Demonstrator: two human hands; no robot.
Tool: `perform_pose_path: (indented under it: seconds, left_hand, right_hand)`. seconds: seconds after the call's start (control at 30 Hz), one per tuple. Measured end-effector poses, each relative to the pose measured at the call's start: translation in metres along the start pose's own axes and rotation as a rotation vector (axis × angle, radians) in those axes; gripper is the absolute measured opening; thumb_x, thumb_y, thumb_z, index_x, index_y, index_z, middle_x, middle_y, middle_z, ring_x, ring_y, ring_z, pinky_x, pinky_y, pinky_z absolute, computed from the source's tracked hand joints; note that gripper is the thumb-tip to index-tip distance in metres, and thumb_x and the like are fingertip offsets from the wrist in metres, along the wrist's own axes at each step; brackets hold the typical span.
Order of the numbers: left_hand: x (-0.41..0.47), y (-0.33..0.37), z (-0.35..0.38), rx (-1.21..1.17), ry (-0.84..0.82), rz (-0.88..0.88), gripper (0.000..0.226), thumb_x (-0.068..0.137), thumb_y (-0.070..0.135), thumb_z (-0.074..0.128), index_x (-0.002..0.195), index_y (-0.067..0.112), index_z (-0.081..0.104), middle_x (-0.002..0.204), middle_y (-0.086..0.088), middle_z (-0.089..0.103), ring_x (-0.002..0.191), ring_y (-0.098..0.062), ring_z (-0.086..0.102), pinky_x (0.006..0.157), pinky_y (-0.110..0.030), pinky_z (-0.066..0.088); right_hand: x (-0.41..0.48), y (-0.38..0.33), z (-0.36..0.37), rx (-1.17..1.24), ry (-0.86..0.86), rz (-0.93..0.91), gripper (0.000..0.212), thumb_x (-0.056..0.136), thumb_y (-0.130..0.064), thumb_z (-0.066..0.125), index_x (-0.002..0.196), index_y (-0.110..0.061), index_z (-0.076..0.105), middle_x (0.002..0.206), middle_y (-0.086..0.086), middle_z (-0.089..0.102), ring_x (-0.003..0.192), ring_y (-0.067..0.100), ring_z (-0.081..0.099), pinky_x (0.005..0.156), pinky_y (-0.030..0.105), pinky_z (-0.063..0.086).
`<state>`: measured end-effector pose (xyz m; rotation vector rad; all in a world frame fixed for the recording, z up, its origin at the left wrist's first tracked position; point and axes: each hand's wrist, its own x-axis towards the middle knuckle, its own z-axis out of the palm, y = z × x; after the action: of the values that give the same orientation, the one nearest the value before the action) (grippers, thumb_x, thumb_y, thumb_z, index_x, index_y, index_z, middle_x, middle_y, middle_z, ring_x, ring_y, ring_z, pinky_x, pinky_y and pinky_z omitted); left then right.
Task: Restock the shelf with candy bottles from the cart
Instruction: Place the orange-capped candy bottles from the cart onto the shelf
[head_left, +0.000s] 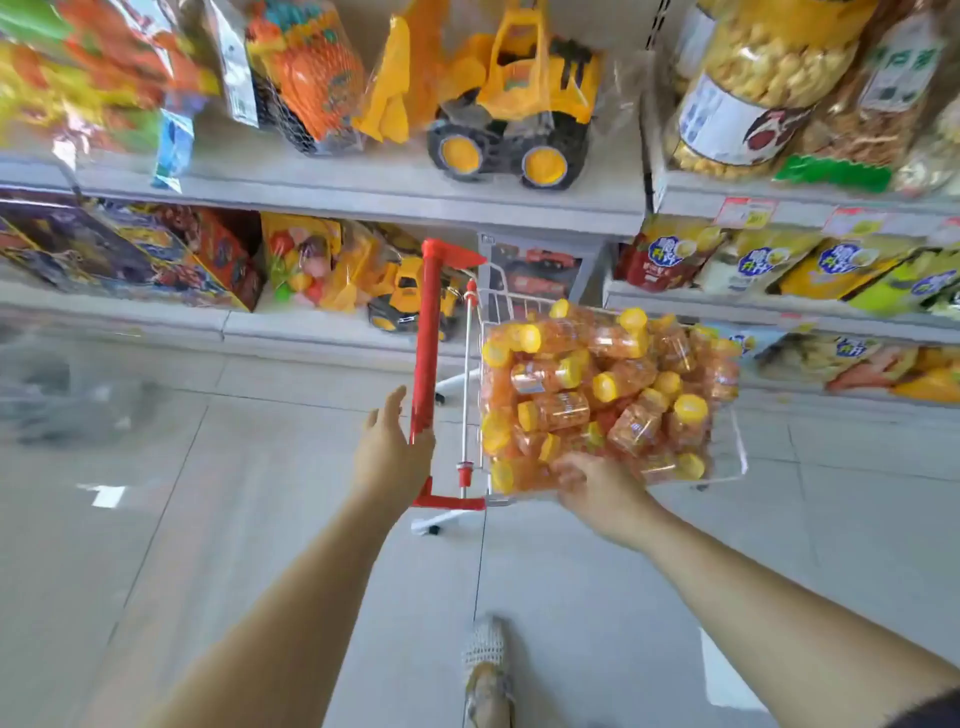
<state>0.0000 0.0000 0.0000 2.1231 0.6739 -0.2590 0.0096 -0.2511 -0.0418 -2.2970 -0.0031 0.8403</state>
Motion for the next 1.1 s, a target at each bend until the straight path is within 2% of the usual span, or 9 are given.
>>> perform_pose_path:
  seconds: [0.07, 0.1, 0.13, 0.3, 0.4, 0.53, 0.8, 1.1]
  left_hand:
    - [0.015, -0.007, 0.011, -0.021, -0.030, 0.026, 0.060, 0.096, 0.015, 0.050, 0.152, 0.026, 0.031, 0.134, -0.008, 0.052, 0.089, -0.026, 0.062, 0.080, -0.044, 0.055]
    - [0.019, -0.012, 0.017, -0.016, -0.034, 0.030, 0.061, 0.096, 0.015, 0.048, 0.152, 0.028, 0.030, 0.127, -0.010, 0.056, 0.085, -0.028, 0.063, 0.078, -0.046, 0.055]
    - [0.022, -0.017, 0.024, -0.019, -0.030, 0.030, 0.061, 0.096, 0.015, 0.047, 0.153, 0.030, 0.028, 0.121, -0.011, 0.058, 0.083, -0.028, 0.063, 0.078, -0.046, 0.055]
    - [0.027, -0.029, 0.042, -0.083, 0.058, 0.039, 0.062, 0.099, 0.013, 0.043, 0.154, 0.036, 0.023, 0.111, -0.003, 0.060, 0.098, -0.022, 0.063, 0.086, -0.050, 0.055]
    - [0.026, -0.024, 0.048, -0.074, 0.060, 0.061, 0.062, 0.099, 0.012, 0.044, 0.154, 0.035, 0.024, 0.110, -0.004, 0.060, 0.098, -0.021, 0.063, 0.086, -0.049, 0.055]
    - [0.016, -0.012, 0.069, -0.086, 0.069, 0.060, 0.061, 0.098, 0.016, 0.045, 0.150, 0.041, 0.024, 0.111, -0.001, 0.060, 0.097, -0.020, 0.064, 0.086, -0.050, 0.055]
    - [-0.025, 0.026, 0.135, -0.068, 0.088, 0.075, 0.061, 0.099, 0.016, 0.044, 0.151, 0.040, 0.024, 0.108, -0.002, 0.061, 0.088, -0.018, 0.067, 0.080, -0.048, 0.058]
    - [-0.039, 0.078, 0.216, -0.042, 0.091, 0.115, 0.061, 0.096, 0.018, 0.044, 0.150, 0.038, 0.024, 0.119, -0.003, 0.057, 0.099, -0.025, 0.064, 0.084, -0.049, 0.057]
  right_hand:
    - [0.013, 0.012, 0.014, -0.128, -0.065, -0.044, 0.033, 0.090, -0.028, 0.065, 0.123, -0.024, 0.064, 0.118, -0.005, 0.065, 0.112, 0.014, 0.061, 0.091, 0.029, 0.048]
    - [0.014, 0.018, 0.019, -0.205, -0.085, -0.053, 0.036, 0.091, -0.031, 0.063, 0.126, -0.027, 0.062, 0.124, -0.006, 0.062, 0.116, 0.014, 0.058, 0.094, 0.032, 0.048]
    - [0.012, 0.022, 0.023, -0.264, -0.097, -0.045, 0.037, 0.092, -0.033, 0.060, 0.129, -0.030, 0.060, 0.126, -0.007, 0.060, 0.117, 0.015, 0.055, 0.094, 0.033, 0.048]
    - [0.018, 0.038, 0.030, -0.452, -0.022, -0.113, 0.039, 0.097, -0.030, 0.049, 0.135, -0.037, 0.055, 0.129, -0.006, 0.058, 0.116, 0.024, 0.055, 0.087, 0.037, 0.051]
    - [0.019, 0.045, 0.026, -0.455, 0.032, -0.131, 0.035, 0.098, -0.026, 0.048, 0.130, -0.036, 0.060, 0.125, -0.006, 0.060, 0.110, 0.024, 0.058, 0.082, 0.034, 0.051]
    - [0.008, 0.060, 0.008, -0.413, 0.087, -0.176, 0.042, 0.096, -0.019, 0.051, 0.133, -0.040, 0.057, 0.132, -0.010, 0.055, 0.111, 0.023, 0.058, 0.079, 0.034, 0.052]
    - [-0.015, 0.127, -0.046, -0.429, 0.095, -0.207, 0.040, 0.098, -0.021, 0.051, 0.134, -0.038, 0.057, 0.130, -0.006, 0.055, 0.114, 0.020, 0.055, 0.084, 0.033, 0.051]
    - [-0.031, 0.204, -0.109, -0.366, 0.077, -0.258, 0.046, 0.096, -0.013, 0.053, 0.137, -0.034, 0.056, 0.131, -0.001, 0.055, 0.119, 0.023, 0.053, 0.090, 0.037, 0.051]
